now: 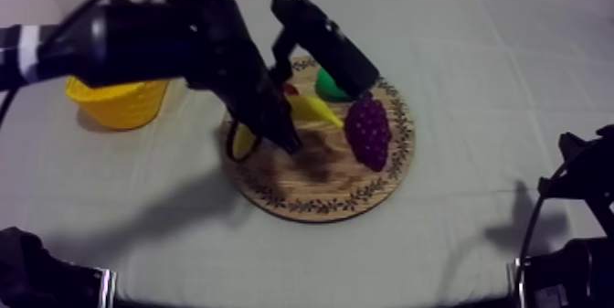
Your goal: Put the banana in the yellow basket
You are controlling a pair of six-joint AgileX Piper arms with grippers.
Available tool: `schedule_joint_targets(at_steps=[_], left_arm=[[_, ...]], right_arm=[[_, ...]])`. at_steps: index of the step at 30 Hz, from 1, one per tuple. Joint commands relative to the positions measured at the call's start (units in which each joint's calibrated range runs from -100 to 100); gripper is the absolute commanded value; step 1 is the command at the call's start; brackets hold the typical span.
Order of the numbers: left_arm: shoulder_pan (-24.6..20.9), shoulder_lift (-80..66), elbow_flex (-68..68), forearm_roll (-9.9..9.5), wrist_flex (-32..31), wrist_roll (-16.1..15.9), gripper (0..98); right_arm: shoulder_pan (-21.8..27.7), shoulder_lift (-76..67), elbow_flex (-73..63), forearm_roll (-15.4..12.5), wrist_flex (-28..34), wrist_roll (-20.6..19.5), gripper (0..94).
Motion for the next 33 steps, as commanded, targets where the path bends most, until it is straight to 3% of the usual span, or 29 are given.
schedule_joint_targets(at_steps=[1, 15, 24, 33], left_arm=[[-1.6, -3.5, -0.3, -0.41, 0.5, -0.5, 15.7], [-16.6, -14.2, -1.9, -2.31, 1.2, -5.5, 15.5], [-25.2, -15.7, 1.2, -2.4, -4.6, -7.1, 15.5], [-30.8, -12.5, 5.4, -2.2, -11.3, -6.9, 15.5]], right_arm=[[0.0, 0.0, 0.0, 0.0, 0.0, 0.0, 0.3], [0.0, 0.0, 0.0, 0.0, 0.0, 0.0, 0.3], [0.0, 0.0, 0.0, 0.0, 0.0, 0.0, 0.3], [0.0, 0.0, 0.0, 0.0, 0.0, 0.0, 0.3]])
